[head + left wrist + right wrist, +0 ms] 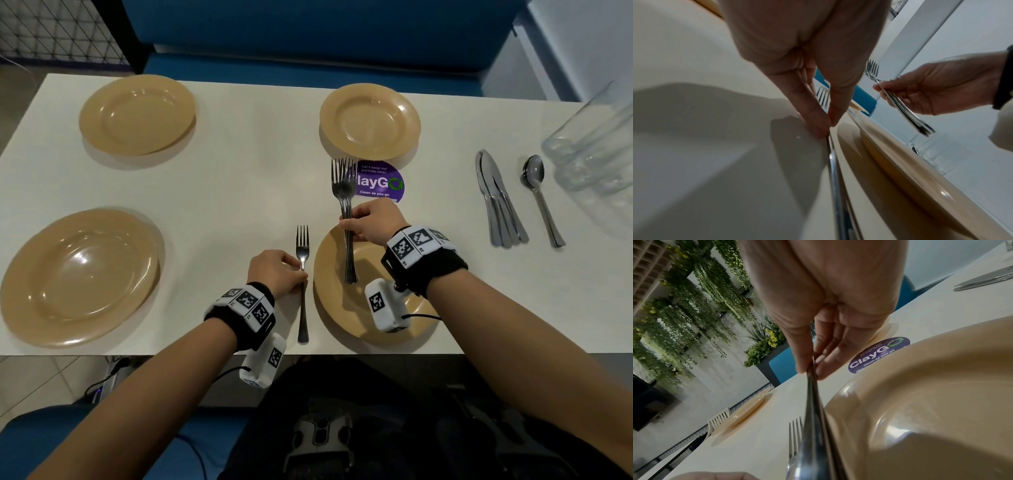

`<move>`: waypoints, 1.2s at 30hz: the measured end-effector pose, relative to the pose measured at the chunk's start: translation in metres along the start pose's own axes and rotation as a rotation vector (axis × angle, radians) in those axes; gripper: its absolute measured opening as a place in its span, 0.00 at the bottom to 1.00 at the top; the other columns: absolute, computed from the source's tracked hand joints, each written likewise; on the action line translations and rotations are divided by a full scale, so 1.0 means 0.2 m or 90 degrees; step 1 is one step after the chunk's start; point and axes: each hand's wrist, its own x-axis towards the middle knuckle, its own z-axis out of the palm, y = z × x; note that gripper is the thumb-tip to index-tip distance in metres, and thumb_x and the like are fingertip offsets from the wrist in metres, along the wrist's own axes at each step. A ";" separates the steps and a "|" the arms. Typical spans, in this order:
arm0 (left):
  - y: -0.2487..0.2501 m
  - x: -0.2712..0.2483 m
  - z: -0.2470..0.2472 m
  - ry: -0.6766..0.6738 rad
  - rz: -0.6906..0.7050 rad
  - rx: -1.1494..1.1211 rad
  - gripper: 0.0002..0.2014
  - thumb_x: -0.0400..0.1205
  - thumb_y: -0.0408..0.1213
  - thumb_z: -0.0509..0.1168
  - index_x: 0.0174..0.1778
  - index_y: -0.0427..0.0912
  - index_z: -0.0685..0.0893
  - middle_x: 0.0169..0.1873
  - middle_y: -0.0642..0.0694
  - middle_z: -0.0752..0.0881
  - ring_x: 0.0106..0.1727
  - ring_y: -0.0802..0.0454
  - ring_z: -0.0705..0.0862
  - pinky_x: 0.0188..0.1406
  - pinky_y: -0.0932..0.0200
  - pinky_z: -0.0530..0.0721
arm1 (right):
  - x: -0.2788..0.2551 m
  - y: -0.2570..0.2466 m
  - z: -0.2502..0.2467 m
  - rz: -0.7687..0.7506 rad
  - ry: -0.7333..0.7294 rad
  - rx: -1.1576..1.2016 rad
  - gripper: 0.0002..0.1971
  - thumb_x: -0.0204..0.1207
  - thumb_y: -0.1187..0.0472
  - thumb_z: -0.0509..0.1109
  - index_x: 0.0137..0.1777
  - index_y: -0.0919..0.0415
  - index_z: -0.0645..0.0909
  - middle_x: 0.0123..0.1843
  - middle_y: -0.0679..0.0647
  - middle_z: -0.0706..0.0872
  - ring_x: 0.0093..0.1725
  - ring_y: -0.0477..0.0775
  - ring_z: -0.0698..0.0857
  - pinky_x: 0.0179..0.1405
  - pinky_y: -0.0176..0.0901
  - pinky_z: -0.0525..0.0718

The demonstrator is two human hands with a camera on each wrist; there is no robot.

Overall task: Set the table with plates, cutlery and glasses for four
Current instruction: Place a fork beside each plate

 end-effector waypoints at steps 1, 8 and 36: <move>0.00 0.00 0.00 0.005 -0.002 -0.005 0.08 0.69 0.35 0.77 0.43 0.42 0.89 0.40 0.46 0.87 0.43 0.49 0.89 0.49 0.53 0.90 | 0.00 0.00 0.00 0.001 0.000 0.001 0.12 0.75 0.60 0.73 0.56 0.63 0.86 0.52 0.59 0.89 0.51 0.54 0.89 0.55 0.44 0.88; 0.00 0.00 0.01 -0.009 -0.006 -0.007 0.07 0.69 0.33 0.76 0.40 0.45 0.87 0.46 0.42 0.89 0.45 0.47 0.90 0.51 0.51 0.89 | 0.00 -0.01 0.00 0.006 -0.001 0.010 0.12 0.74 0.61 0.74 0.56 0.64 0.86 0.52 0.60 0.89 0.52 0.56 0.89 0.55 0.44 0.88; 0.16 0.09 -0.17 0.020 0.037 -0.187 0.09 0.80 0.37 0.67 0.54 0.43 0.83 0.41 0.43 0.88 0.38 0.50 0.90 0.45 0.54 0.90 | 0.04 -0.09 0.08 -0.004 -0.041 0.011 0.11 0.76 0.62 0.72 0.55 0.66 0.85 0.46 0.58 0.88 0.49 0.55 0.89 0.56 0.46 0.87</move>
